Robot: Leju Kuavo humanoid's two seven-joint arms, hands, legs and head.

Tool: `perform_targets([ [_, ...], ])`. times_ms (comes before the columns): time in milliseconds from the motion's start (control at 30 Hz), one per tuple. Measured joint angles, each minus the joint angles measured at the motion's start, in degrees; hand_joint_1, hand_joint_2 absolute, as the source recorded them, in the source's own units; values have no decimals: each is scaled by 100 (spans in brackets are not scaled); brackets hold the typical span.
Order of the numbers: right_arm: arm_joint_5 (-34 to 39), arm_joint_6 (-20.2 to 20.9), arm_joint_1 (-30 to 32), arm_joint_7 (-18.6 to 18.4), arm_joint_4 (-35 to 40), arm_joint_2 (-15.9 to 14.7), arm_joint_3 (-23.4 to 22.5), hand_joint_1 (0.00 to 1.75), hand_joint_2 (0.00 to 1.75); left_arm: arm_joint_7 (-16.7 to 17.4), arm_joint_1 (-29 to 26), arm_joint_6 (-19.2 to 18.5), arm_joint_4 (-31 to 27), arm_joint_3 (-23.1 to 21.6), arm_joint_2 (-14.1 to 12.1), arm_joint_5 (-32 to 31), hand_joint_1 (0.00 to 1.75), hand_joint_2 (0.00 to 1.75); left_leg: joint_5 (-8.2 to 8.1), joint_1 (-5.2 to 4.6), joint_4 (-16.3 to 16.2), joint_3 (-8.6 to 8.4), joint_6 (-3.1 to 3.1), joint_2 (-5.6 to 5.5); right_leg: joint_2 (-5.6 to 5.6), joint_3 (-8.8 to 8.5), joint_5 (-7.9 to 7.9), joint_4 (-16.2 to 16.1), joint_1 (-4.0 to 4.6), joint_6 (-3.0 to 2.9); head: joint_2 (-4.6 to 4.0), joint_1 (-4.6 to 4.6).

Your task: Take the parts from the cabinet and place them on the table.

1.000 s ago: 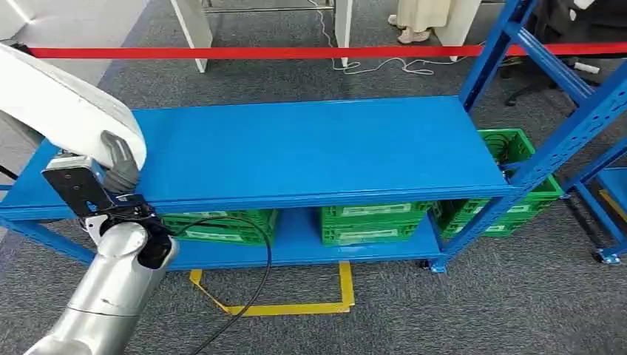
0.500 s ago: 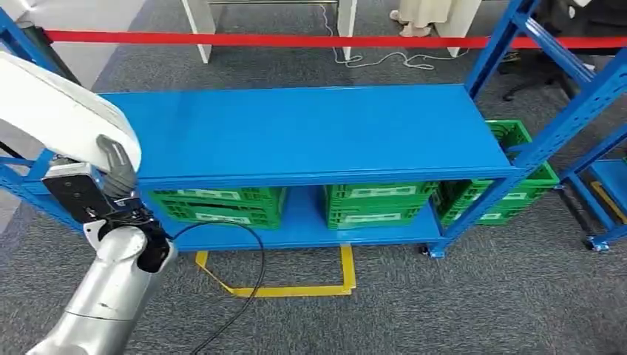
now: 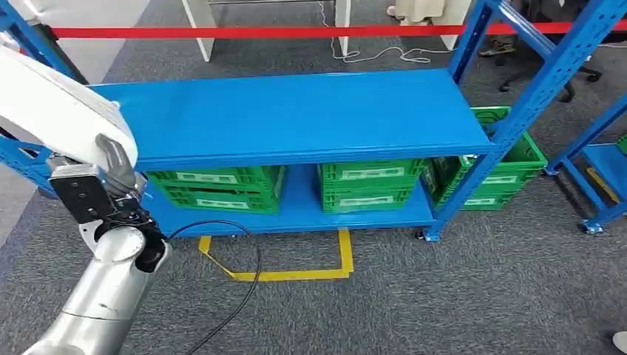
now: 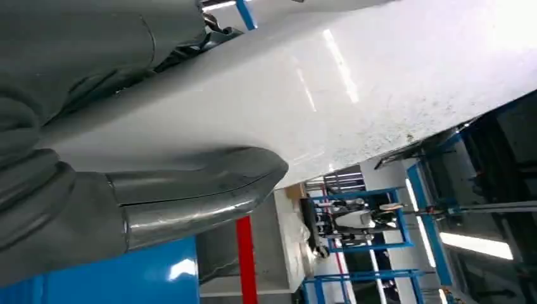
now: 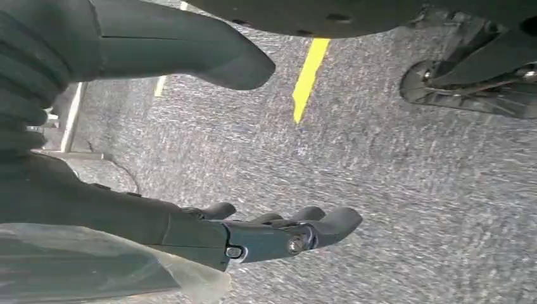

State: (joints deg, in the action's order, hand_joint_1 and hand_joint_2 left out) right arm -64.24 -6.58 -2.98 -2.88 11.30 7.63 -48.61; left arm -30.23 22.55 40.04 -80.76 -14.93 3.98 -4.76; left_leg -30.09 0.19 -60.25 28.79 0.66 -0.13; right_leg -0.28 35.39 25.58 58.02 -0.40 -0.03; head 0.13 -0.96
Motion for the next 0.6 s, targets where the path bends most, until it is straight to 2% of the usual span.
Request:
perform_targets([
  [33, 0, 0, -1, -2, 0, 2, 0, 0, 175, 2, 18, 0, -4, 0, 9, -24, 175, 175, -79, -18, 319, -167, -32, -5, 5, 38, -43, 19, 20, 36, 0, 11],
  [67, 0, 4, -3, -2, 0, 2, 0, 0, 175, 2, 24, 0, -4, 0, 9, -39, 175, 175, -84, -32, 328, -124, -51, -5, 1, 67, -109, 12, 18, 79, 0, 15],
  [133, 11, 17, 2, -7, 0, 2, -4, 0, 175, 4, 15, 2, -2, 4, 2, -64, 175, 175, -4, -64, 321, -45, -143, -3, 3, 104, -217, -23, -11, 161, 0, 9],
  [167, 11, 17, 17, -11, -2, 2, -18, 0, 175, 2, 11, 0, 0, 9, 4, -85, 175, 175, 91, -13, 393, -15, -207, 19, 8, 142, -178, -2, -14, 189, 0, 0],
  [200, 4, 11, 18, -4, -2, 2, -33, 0, 175, 4, 18, 0, 0, 13, 4, -120, 175, 175, 163, -16, 392, 60, -261, 35, 15, 219, 84, 119, -20, 201, 0, 4],
  [233, -2, 7, 23, 13, -2, 2, -39, 0, 175, 4, 18, 0, 0, 18, 9, -140, 175, 175, 228, -15, 390, 145, -303, 36, 20, 346, 444, 402, -20, 218, 0, 39],
  [267, -9, -4, 24, 46, -2, 2, -39, 0, 175, 4, 8, -5, 0, 24, 9, -151, 175, 175, 302, -19, 389, 236, -303, 35, 19, 445, 796, 822, -22, 230, 0, 55],
  [300, -17, -13, 18, 74, -2, 2, -44, 0, 175, 4, 4, -4, 0, 33, 9, -164, 175, 175, 377, -24, 384, 340, -307, 35, 19, 534, 1049, 1265, -22, 248, 0, 44],
  [333, -22, -28, 13, 96, -2, 2, -46, 0, 175, 6, -3, -5, 0, 39, 7, -173, 175, 175, 451, -28, 377, 441, -301, 36, 19, 575, 1115, 1590, -22, 260, 0, 61],
  [367, -28, -46, 12, 122, -2, 2, -52, 0, 175, 9, -20, -5, 0, 44, 7, -184, 175, 175, 525, -28, 372, 544, -290, 38, 18, 525, 984, 1738, -23, 267, 0, 57],
  [400, -46, -76, 13, 157, -2, 2, -59, 0, 175, 9, -35, -5, 0, 50, 4, -205, 175, 175, 597, -28, 364, 644, -277, 40, 18, 375, 726, 1664, -23, 274, 0, 61],
  [433, -63, -103, 15, 197, -2, 2, -63, 0, 175, 9, -46, -5, 0, 63, 4, -225, 175, 175, 656, -24, 351, 736, -261, 41, 18, 143, 481, 1427, -27, 273, 0, 59],
  [467, -87, -131, 10, 235, 0, 2, -63, 0, 175, 9, -52, -5, -2, 81, 4, -245, 175, 175, 718, -22, 333, 821, -236, 39, 18, -205, 347, 992, -33, 270, 0, 59],
  [500, -116, -177, 1, 284, 0, 2, -63, 0, 175, 9, -55, -4, -7, 94, 4, -258, 175, 175, 768, -25, 302, 864, -207, 35, 19, -638, 457, 432, -38, 262, 0, 61],
  [533, -160, -243, -5, 352, 0, 7, -63, 0, 175, -4, -56, -5, -24, 116, 0, -280, 175, 175, 797, -52, 252, 917, -176, 30, 23, -1042, 661, -150, -17, 249, 0, 66],
  [567, -210, -335, -14, 429, 2, 15, -61, 0, 175, -13, -61, -5, -35, 144, 2, -317, 175, 175, 861, -55, 241, 935, -146, 38, 35, -1109, 776, -295, -16, 199, 0, 50],
  [600, -243, -444, -4, 512, 2, 28, -59, 0, 175, -20, -69, -5, -37, 171, 2, -346, 175, 175, 916, -45, 254, 938, -128, 41, 42, -1006, 755, -256, -5, 174, 0, 52],
])
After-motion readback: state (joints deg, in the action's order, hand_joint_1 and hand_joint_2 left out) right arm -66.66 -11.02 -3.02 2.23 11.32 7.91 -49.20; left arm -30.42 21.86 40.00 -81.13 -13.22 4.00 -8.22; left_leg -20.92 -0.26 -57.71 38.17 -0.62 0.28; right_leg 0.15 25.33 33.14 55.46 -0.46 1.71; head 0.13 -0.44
